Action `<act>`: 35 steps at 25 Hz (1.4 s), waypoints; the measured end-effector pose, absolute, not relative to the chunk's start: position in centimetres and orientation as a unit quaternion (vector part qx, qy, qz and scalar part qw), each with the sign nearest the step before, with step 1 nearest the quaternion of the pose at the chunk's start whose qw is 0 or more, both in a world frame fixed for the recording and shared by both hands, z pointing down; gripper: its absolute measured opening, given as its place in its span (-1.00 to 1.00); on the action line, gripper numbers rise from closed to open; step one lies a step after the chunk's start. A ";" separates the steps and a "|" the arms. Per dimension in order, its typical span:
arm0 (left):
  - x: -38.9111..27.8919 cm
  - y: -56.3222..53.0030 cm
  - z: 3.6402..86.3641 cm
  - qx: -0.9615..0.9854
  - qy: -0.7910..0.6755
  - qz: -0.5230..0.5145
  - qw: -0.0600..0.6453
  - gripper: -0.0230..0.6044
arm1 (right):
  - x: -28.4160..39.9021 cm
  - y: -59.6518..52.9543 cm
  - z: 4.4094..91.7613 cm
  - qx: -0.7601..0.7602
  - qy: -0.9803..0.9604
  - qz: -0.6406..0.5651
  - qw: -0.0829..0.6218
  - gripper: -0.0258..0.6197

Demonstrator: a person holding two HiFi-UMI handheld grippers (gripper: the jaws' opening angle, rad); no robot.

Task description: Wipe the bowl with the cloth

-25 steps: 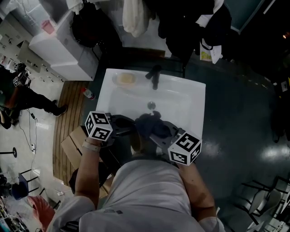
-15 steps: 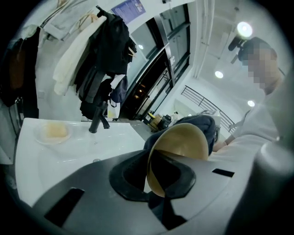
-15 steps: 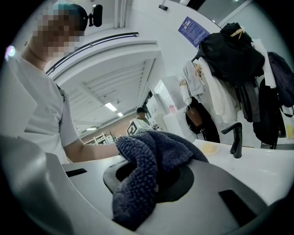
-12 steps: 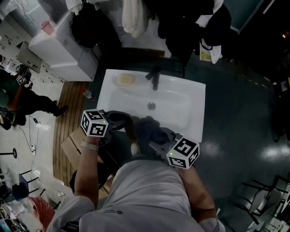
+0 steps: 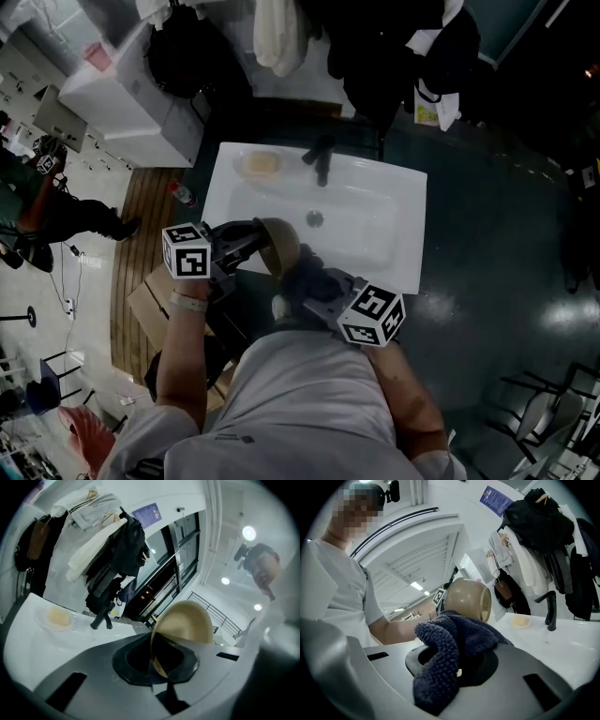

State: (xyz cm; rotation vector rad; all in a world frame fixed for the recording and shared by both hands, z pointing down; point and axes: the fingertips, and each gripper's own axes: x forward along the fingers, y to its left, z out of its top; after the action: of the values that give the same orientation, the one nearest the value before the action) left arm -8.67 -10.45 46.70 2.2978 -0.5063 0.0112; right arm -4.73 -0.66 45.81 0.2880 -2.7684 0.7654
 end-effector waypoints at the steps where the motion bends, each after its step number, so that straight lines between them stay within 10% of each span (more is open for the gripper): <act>1: -8.5 -10.3 46.1 0.903 -0.187 -0.010 0.387 -0.87 | -4.8 -0.7 46.1 0.101 -0.950 0.264 0.131 -0.73; 35: -7.4 -8.3 47.4 0.907 -0.143 0.021 0.394 -0.86 | -1.9 -4.1 43.8 0.181 -0.951 0.227 0.109 -0.73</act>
State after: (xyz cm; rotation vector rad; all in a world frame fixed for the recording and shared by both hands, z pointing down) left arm -7.43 -8.33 47.36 2.3017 -0.3627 0.0531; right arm -1.87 -4.14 43.80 0.5328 -2.7952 0.6662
